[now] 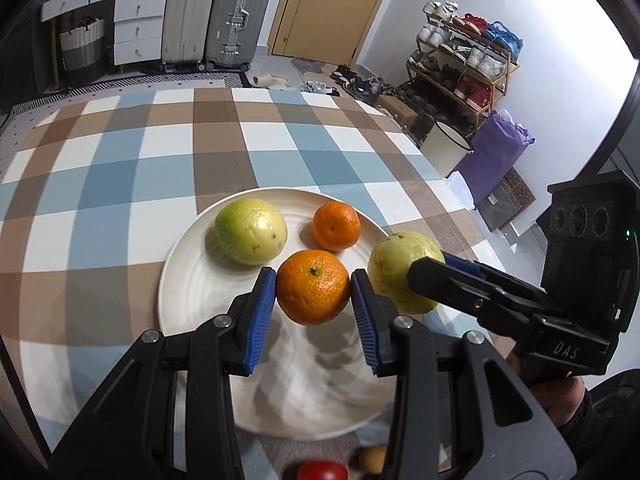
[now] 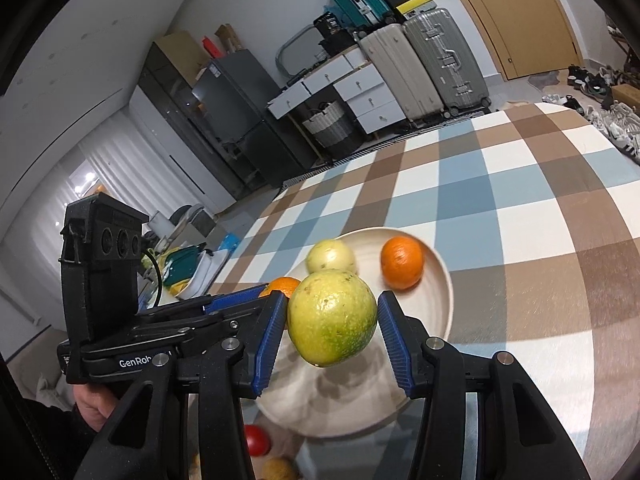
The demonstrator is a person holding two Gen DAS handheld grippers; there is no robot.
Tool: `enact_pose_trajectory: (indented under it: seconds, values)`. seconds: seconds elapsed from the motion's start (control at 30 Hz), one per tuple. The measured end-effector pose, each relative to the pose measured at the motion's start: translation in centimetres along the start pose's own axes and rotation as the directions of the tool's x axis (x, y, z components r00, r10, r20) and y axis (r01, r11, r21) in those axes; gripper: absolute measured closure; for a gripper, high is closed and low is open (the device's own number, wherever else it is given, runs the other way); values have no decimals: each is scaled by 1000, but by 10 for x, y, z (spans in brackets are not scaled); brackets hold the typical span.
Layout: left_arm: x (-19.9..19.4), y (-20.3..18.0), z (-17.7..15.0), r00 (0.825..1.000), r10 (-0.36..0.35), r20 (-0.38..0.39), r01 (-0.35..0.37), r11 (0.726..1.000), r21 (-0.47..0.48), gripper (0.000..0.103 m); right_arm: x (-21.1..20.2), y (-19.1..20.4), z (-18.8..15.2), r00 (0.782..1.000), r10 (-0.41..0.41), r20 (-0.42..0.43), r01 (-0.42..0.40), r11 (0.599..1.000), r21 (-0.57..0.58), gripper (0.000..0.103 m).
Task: Organize fruits
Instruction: 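Carry both fruits onto the plate and open both grippers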
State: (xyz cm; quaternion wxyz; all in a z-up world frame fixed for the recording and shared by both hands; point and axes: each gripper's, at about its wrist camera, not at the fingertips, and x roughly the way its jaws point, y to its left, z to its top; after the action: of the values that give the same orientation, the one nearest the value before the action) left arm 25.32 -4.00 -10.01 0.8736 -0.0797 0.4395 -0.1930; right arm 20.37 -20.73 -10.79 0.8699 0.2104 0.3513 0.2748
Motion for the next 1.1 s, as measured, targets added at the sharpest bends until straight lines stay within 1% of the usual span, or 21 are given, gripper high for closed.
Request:
enact_pose_trajectory:
  seconds: [0.23,0.6,0.7,0.77,0.87,1.1]
  values:
    - [25,2,11,1000,-22,-22,22,1000,-5,67,9,-13,6,1000,-30,-3,30,999,11,55]
    - [49,0,13,998,-34,-56,34,999,0,68,16,-23,6,998,-64,-16,64,998,19,54]
    - [47,0,13,998,-53,-46,53,999,-4,67,13,-24,7,999,-51,-2,51,999,16,54]
    - [45,-1,14,998,-49,-39,49,999,2,67,10,-22,8,999,-47,19,47,999,10,51]
    - [39,-1,14,998,-51,-36,51,999,0,67,7,-20,10,998,-62,31,63,998,-1,51]
    - [17,-1,9,999,-35,-13,35,999,-4,67,-5,-17,10,997,-61,56,61,998,8,51]
